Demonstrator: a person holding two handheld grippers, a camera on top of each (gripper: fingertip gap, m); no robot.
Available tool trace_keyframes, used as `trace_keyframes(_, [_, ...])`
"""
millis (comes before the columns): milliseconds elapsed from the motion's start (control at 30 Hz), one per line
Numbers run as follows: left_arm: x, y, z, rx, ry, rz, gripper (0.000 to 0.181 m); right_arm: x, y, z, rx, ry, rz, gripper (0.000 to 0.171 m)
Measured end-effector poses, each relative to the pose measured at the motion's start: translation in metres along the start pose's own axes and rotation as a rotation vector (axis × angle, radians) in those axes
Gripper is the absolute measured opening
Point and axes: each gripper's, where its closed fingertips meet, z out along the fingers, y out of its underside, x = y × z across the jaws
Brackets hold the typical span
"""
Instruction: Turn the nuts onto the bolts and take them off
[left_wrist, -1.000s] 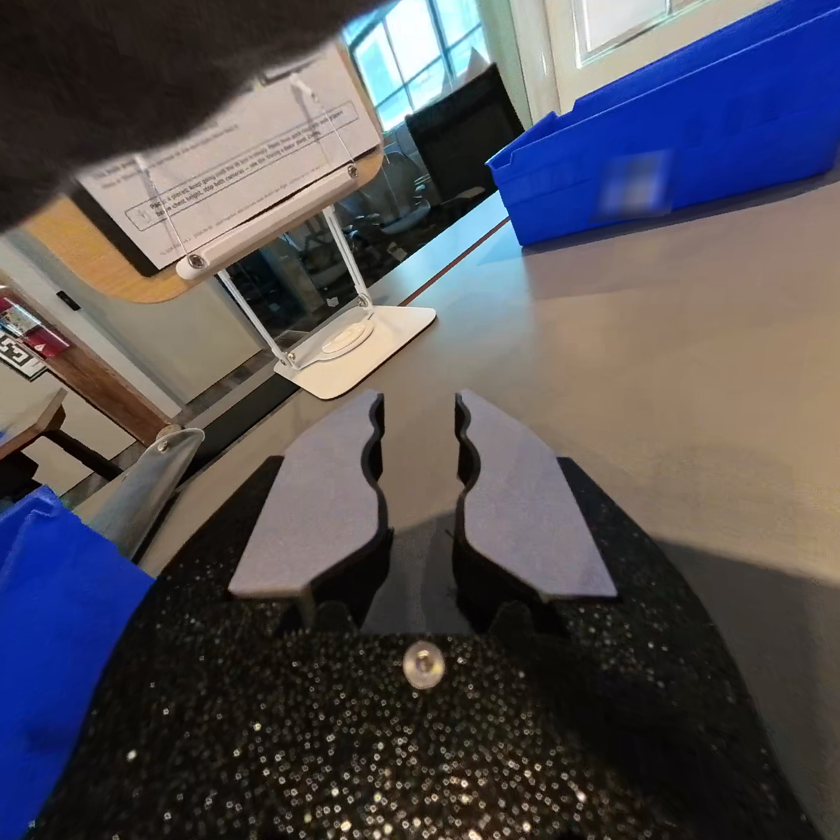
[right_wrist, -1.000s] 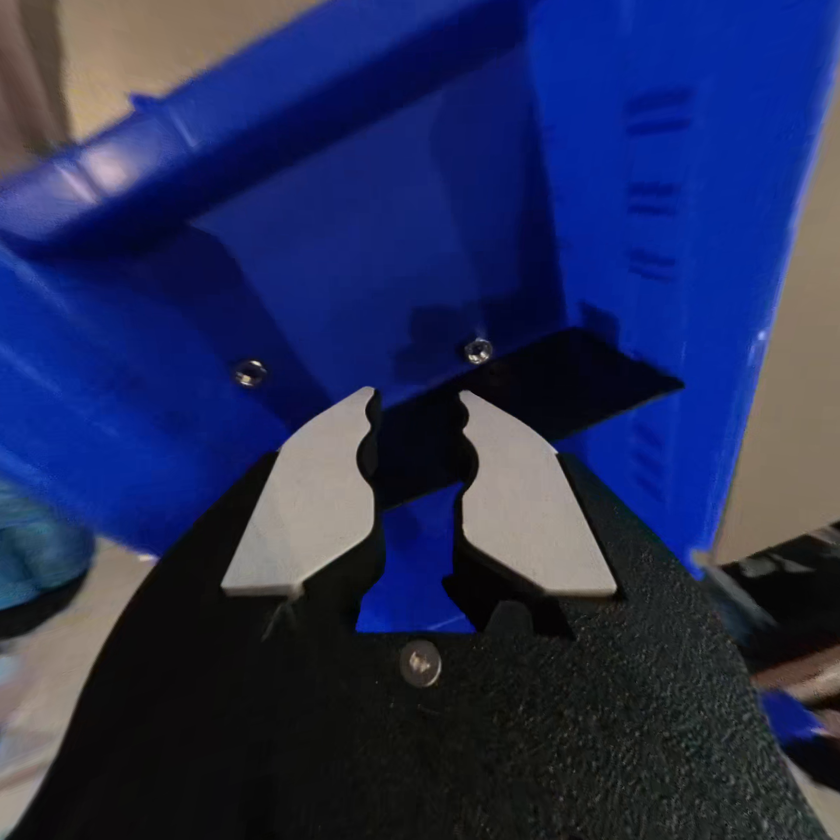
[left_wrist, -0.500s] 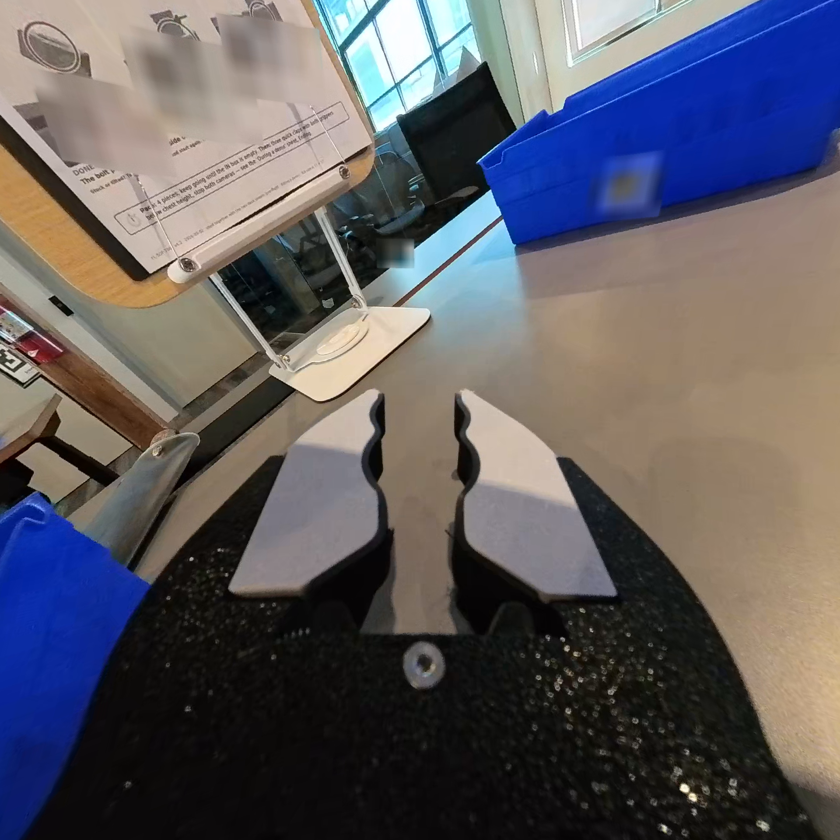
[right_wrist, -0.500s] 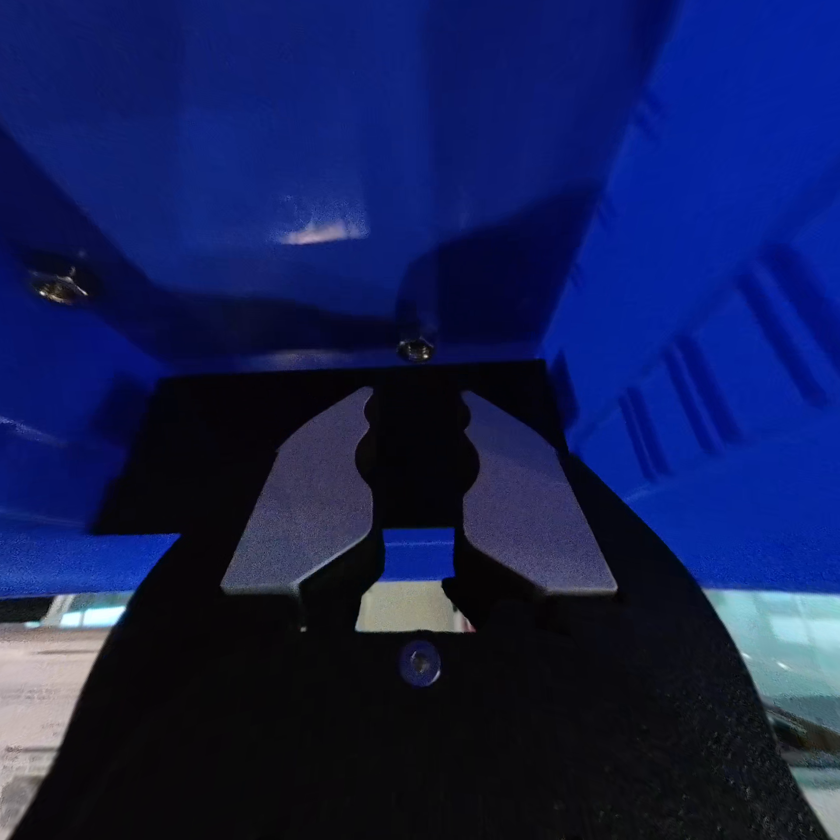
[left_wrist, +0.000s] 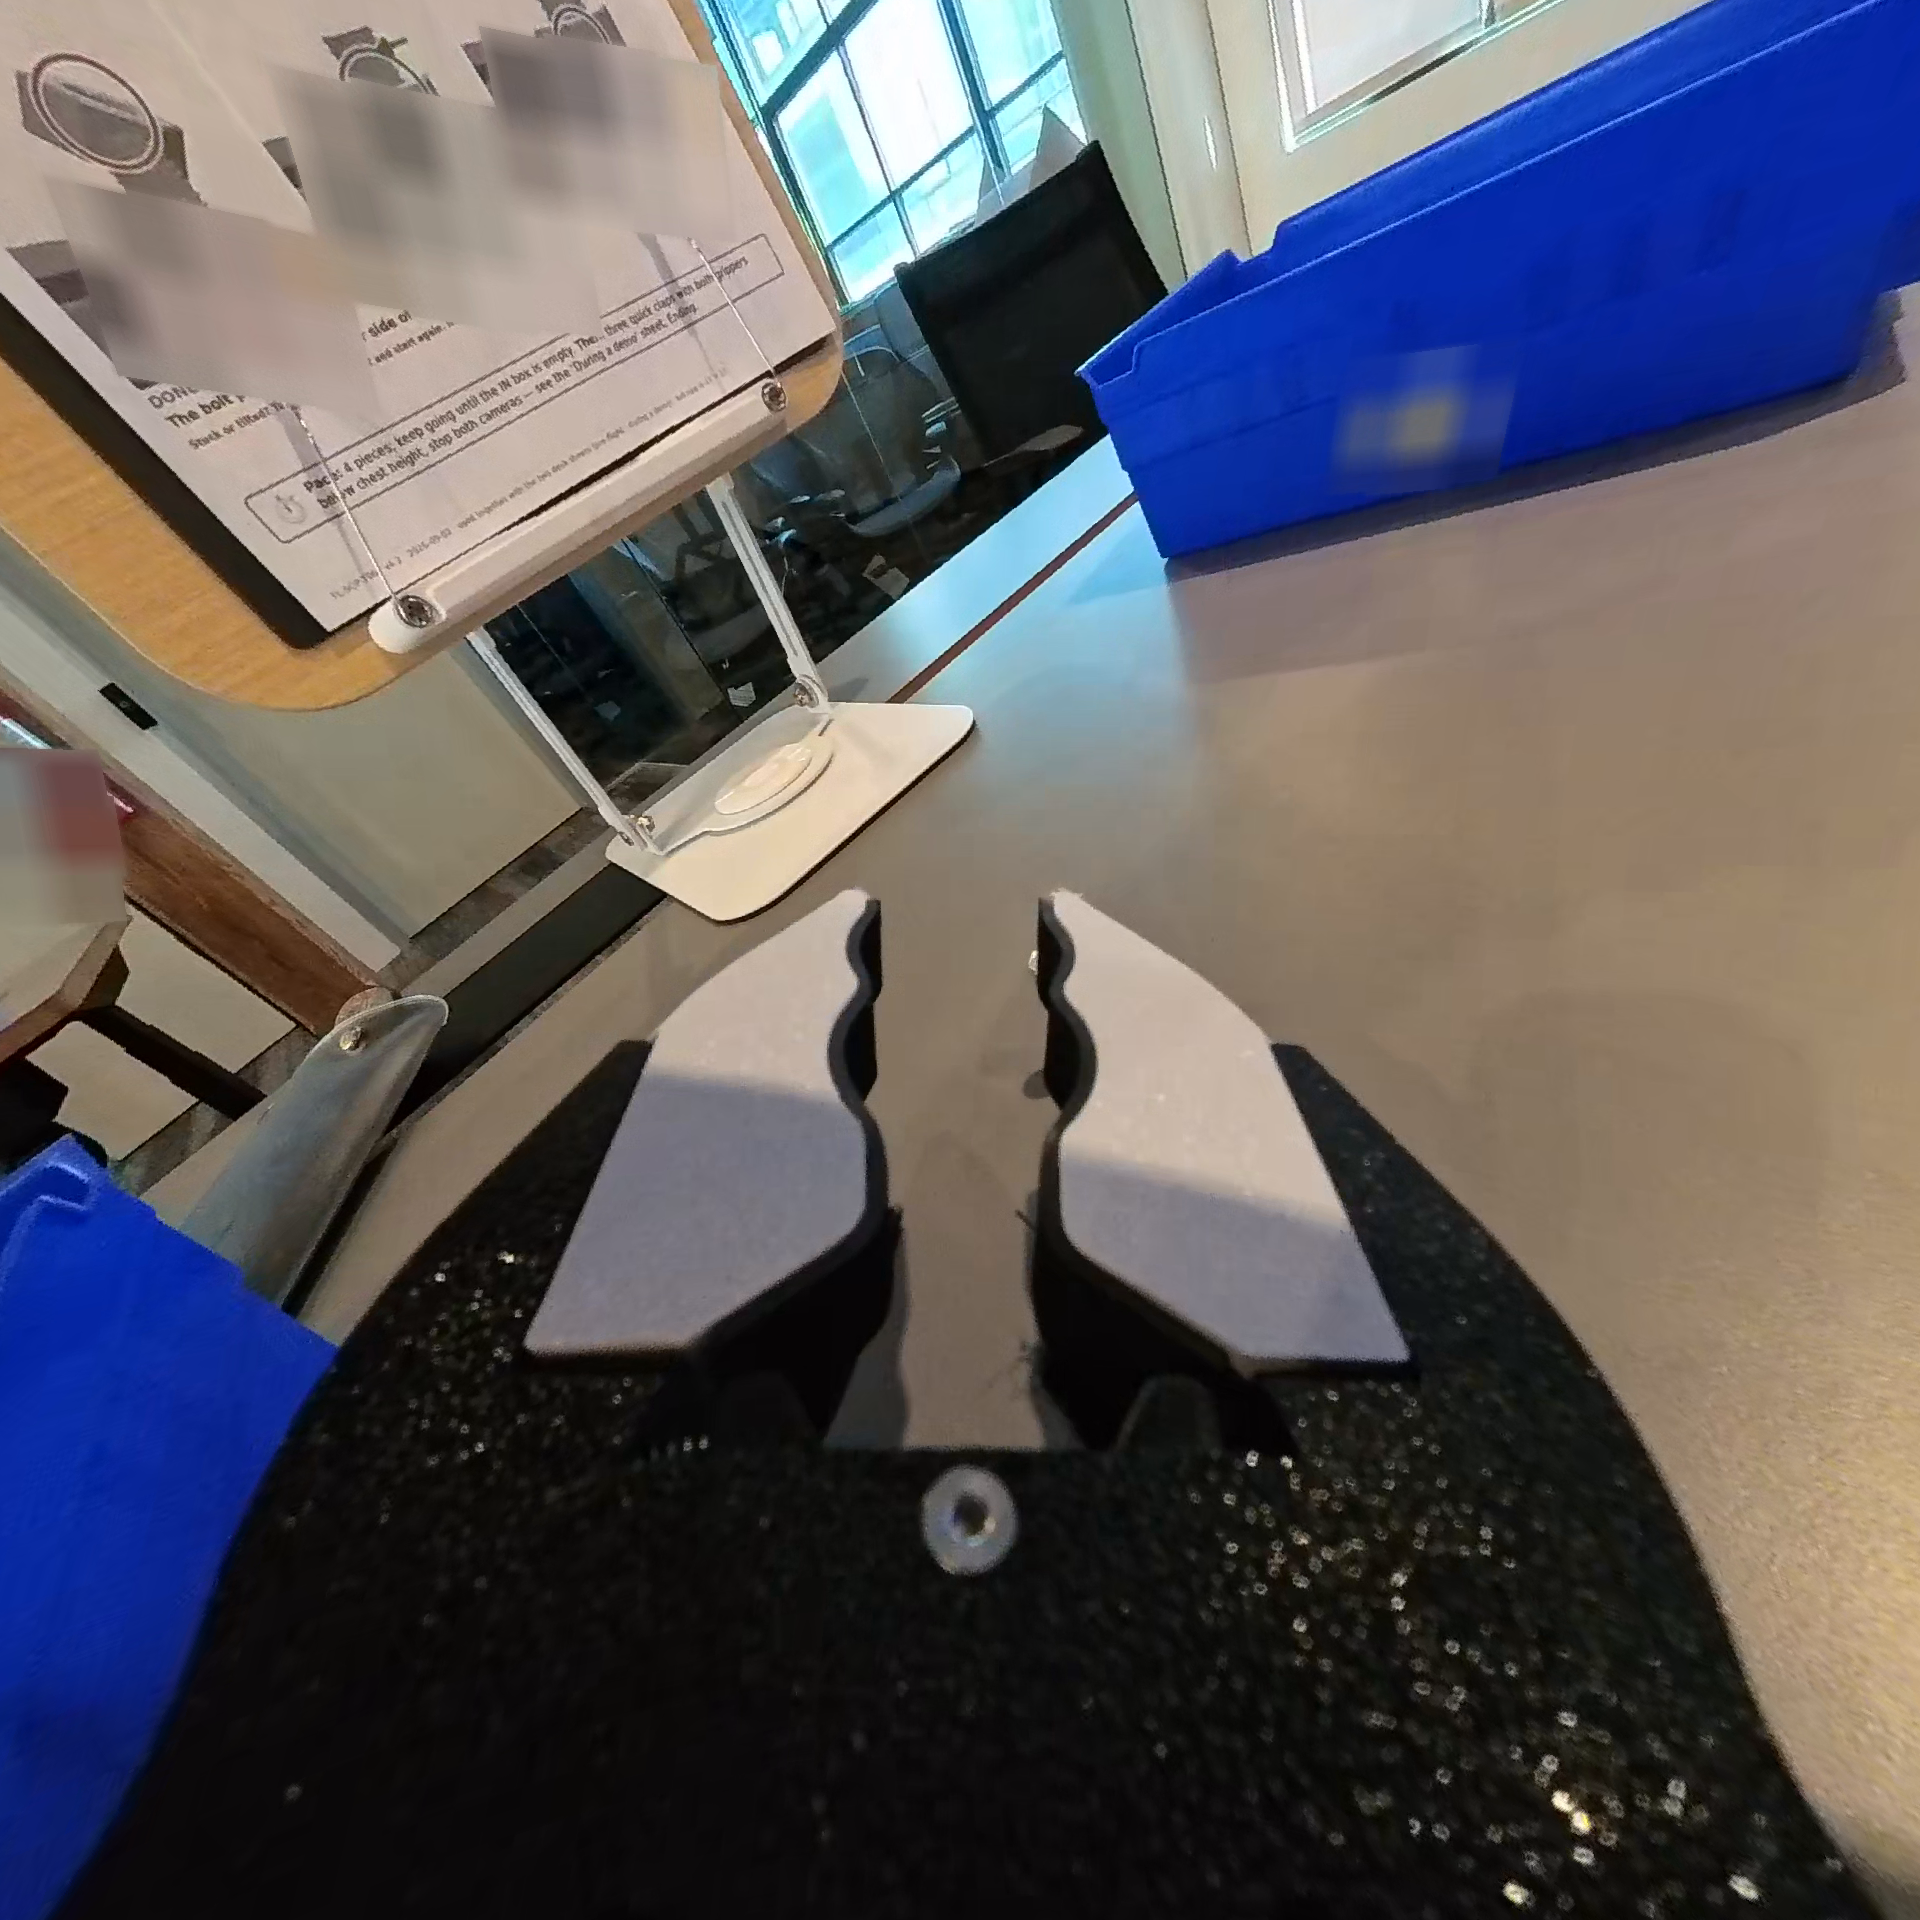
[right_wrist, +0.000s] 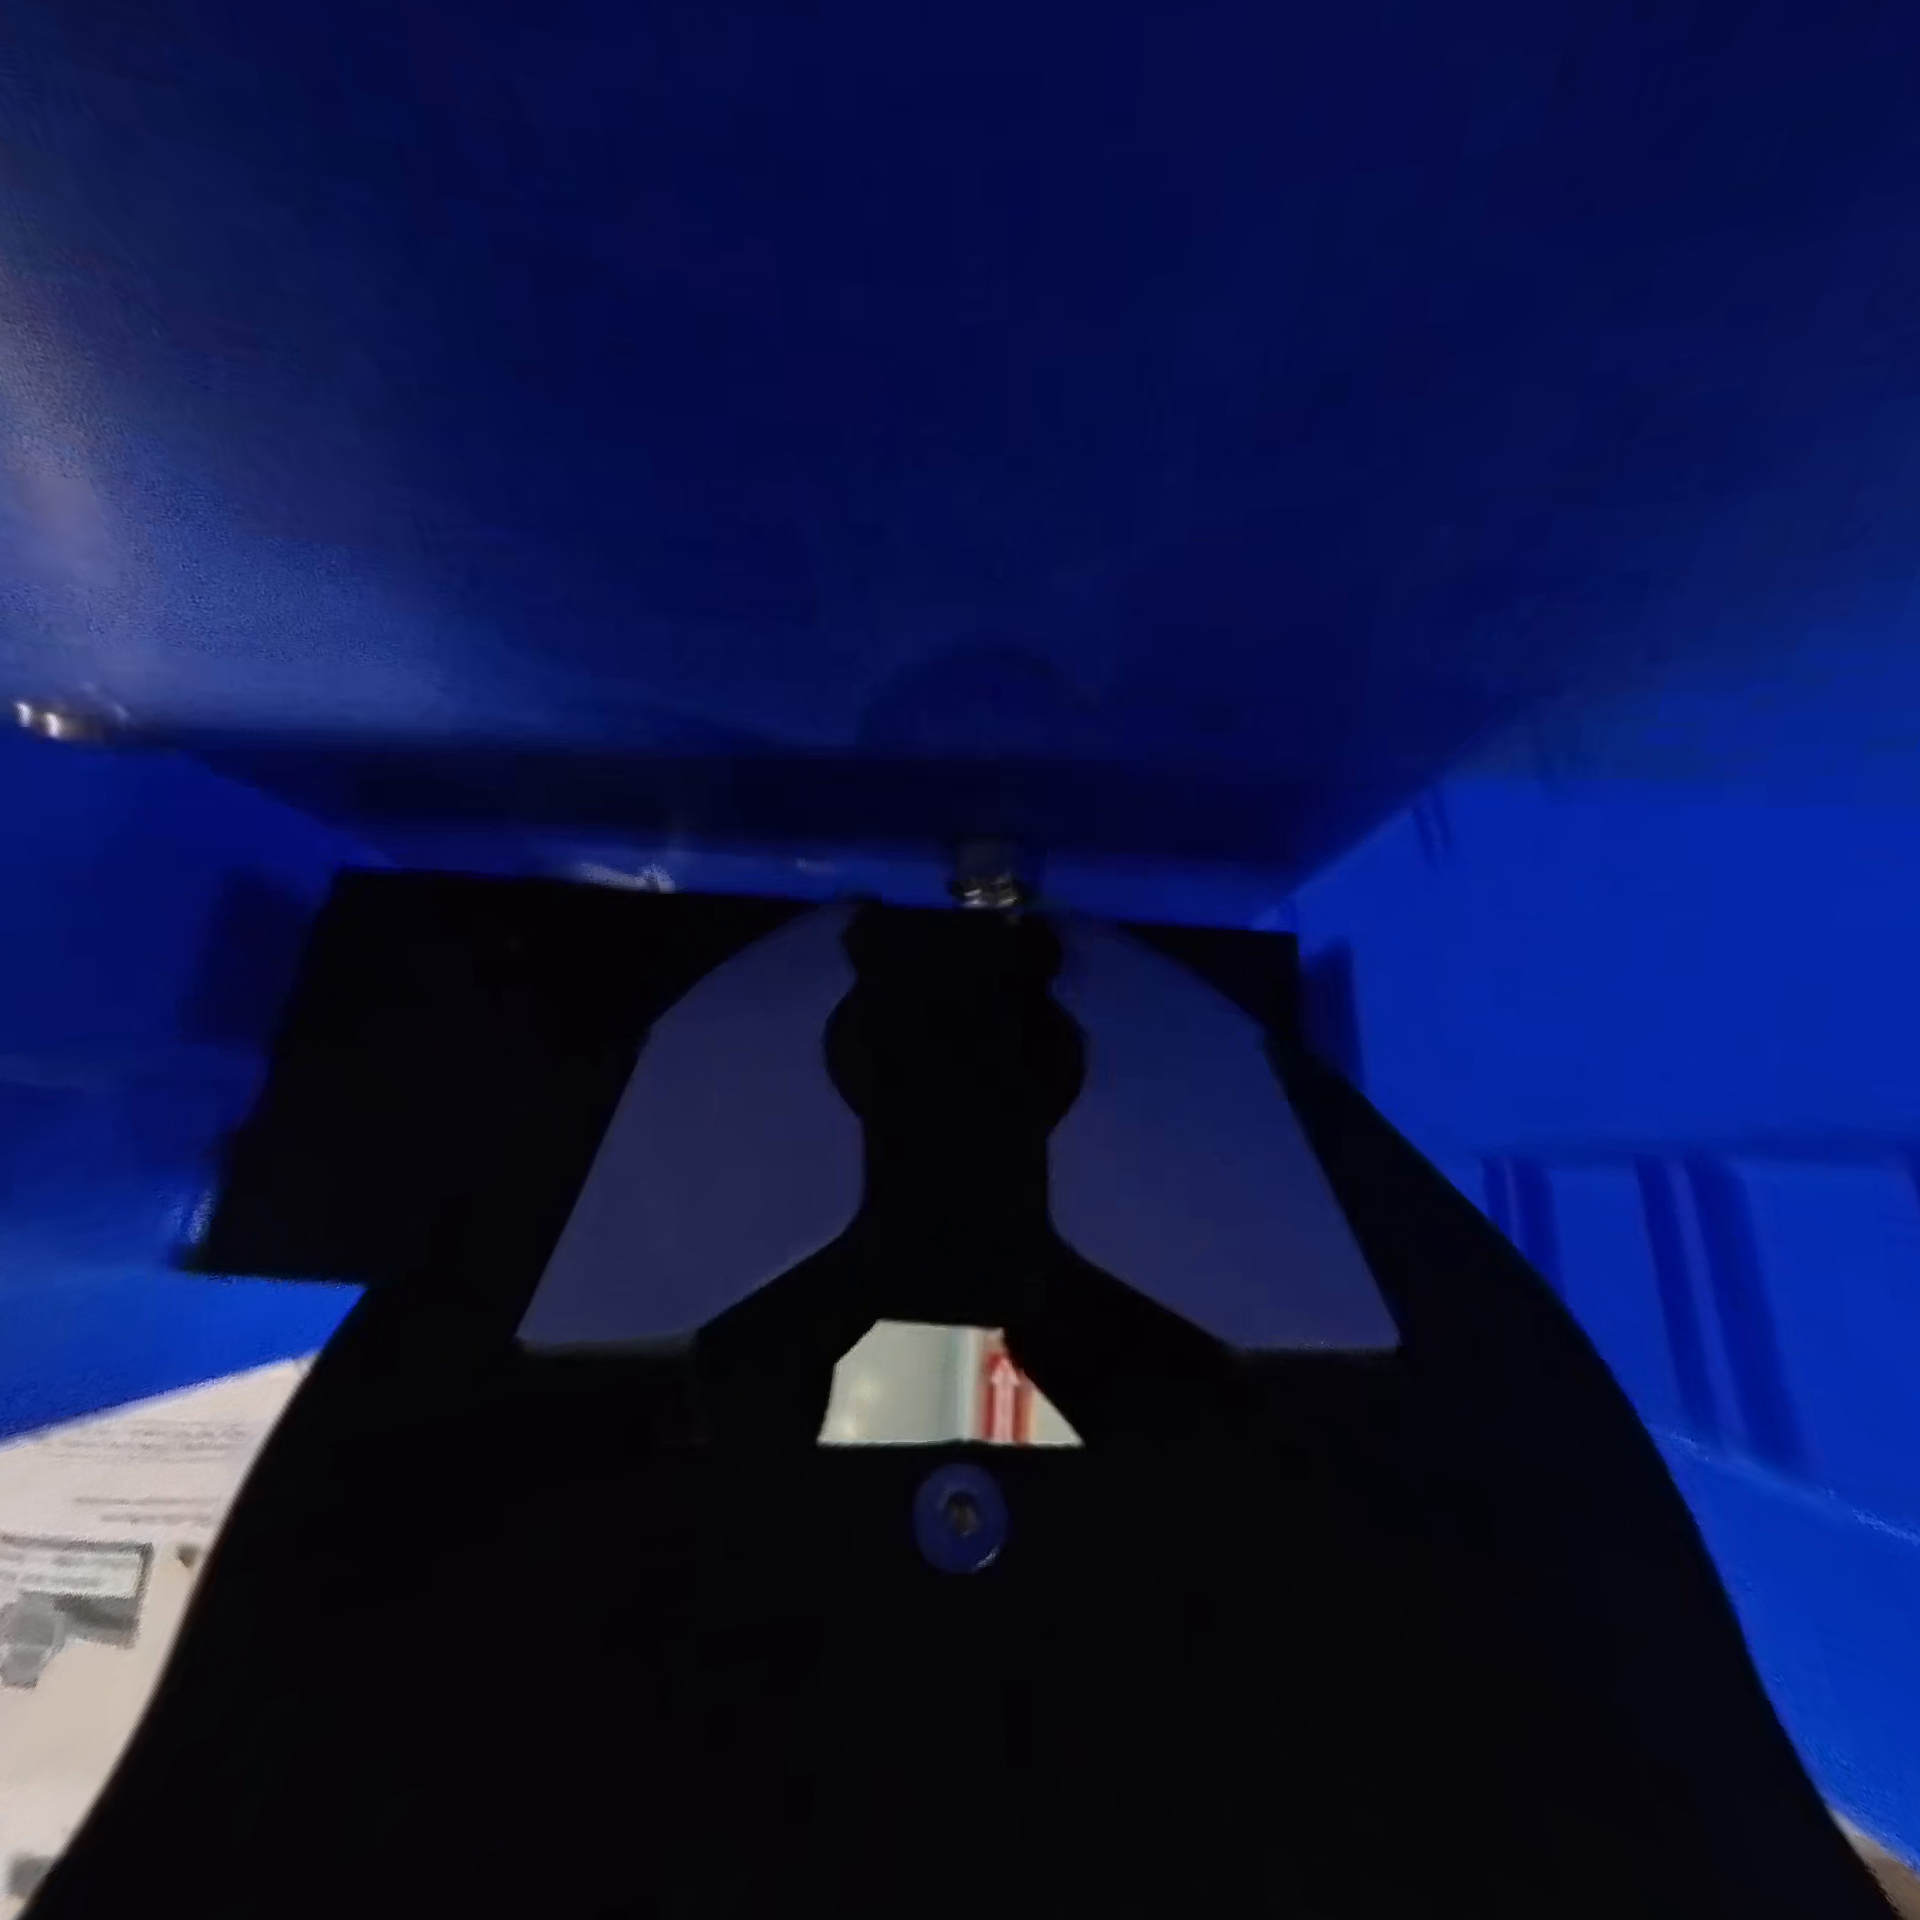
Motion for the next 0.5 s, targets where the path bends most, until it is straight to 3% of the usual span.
trace_keyframes(100, [0.000,0.000,0.000,-0.001,0.000,0.000,0.028,0.000,0.001,-0.001,-0.006,0.007,0.028,0.000])
trace_keyframes(367, [0.001,0.001,0.001,-0.005,0.004,0.008,0.028,-0.006,0.021,-0.020,0.075,0.077,0.166,0.000])
trace_keyframes(500, [0.002,0.001,0.001,-0.006,0.006,0.014,0.028,-0.028,0.017,-0.032,0.251,-0.042,0.239,0.000])
